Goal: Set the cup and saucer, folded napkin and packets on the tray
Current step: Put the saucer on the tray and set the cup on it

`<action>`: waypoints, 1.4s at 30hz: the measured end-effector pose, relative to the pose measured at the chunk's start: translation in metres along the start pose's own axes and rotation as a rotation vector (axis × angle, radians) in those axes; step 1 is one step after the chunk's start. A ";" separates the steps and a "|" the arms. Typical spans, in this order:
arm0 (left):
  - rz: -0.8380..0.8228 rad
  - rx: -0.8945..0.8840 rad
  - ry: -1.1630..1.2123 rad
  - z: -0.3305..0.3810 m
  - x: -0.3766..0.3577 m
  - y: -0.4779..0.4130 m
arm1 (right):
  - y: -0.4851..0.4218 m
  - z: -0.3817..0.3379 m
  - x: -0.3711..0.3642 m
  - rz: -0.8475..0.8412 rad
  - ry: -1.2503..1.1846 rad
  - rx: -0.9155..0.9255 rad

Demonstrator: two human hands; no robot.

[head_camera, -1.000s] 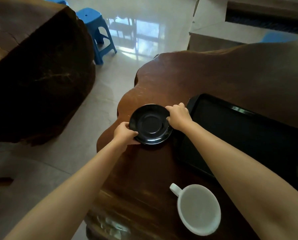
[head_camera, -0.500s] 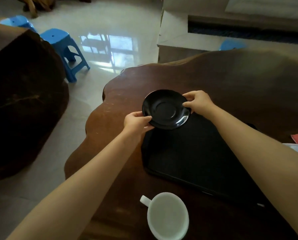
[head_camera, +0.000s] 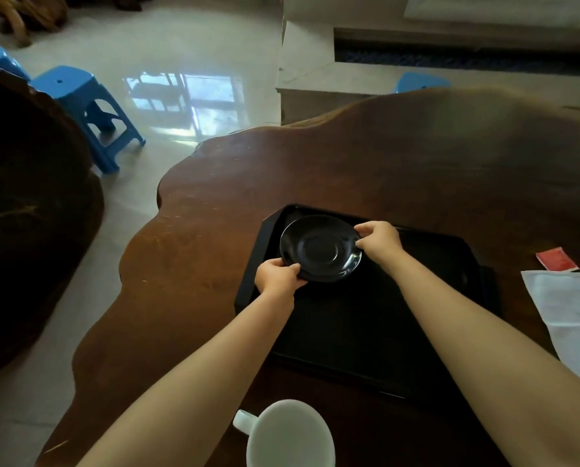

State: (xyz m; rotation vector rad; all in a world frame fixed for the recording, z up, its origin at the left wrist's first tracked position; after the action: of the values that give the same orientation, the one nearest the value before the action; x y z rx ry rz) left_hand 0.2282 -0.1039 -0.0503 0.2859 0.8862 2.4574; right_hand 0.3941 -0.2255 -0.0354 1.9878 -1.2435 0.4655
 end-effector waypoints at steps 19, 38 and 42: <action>-0.091 -0.182 -0.352 -0.003 0.024 -0.003 | 0.015 0.012 -0.008 -0.008 0.030 0.130; -0.784 -0.439 -1.385 0.031 0.095 0.094 | 0.166 0.011 0.030 -0.503 0.826 0.009; -0.862 -0.375 -1.381 0.024 0.127 0.114 | 0.205 0.025 0.024 -0.495 0.820 0.007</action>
State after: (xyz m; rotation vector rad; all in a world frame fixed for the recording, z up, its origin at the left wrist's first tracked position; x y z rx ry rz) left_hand 0.0844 -0.0984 0.0447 1.0065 -0.1042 1.0978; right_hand 0.2220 -0.3126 0.0434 1.7264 -0.2353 0.8973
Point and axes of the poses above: each hand's wrist, its own y-axis away from the middle knuckle, its own x-axis out of the back of the hand, z = x × y, the point moved 4 cm from there along -y, towards the middle knuckle, and after that the axes turned 4 degrees about -x, right-handed, at the moved point
